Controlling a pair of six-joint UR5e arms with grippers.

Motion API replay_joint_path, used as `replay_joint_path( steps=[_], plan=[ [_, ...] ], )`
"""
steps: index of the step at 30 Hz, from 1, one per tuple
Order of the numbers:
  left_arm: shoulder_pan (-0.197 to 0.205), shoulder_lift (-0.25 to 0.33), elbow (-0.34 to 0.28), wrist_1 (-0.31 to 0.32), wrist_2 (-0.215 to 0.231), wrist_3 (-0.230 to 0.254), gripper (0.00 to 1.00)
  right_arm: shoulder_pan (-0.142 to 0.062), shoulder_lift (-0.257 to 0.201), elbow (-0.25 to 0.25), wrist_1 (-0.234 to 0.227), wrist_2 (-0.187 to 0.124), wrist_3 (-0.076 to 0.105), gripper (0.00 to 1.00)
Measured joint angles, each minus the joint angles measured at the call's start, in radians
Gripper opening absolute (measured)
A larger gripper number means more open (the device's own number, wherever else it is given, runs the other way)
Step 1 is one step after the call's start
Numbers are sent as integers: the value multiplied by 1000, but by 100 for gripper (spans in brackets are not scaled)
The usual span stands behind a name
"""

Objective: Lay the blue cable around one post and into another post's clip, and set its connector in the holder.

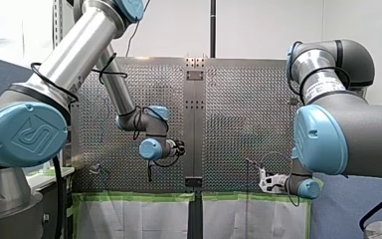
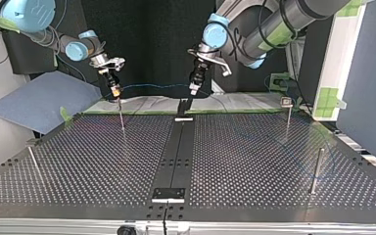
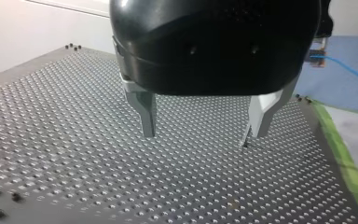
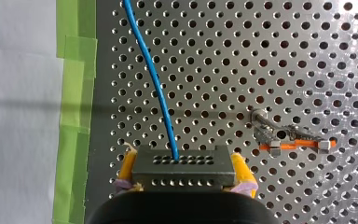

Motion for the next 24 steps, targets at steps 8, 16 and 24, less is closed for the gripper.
replay_joint_path(
  steps=[8,16,24],
  plan=[
    [-6,-62,-5,62,0,13,98,2,0,-1,1,0,1,0],
    [-12,-113,-5,127,-1,17,98,5,0,-1,1,0,1,0],
    [-12,-115,-4,191,1,16,98,6,0,-1,1,0,1,0]
  ],
)
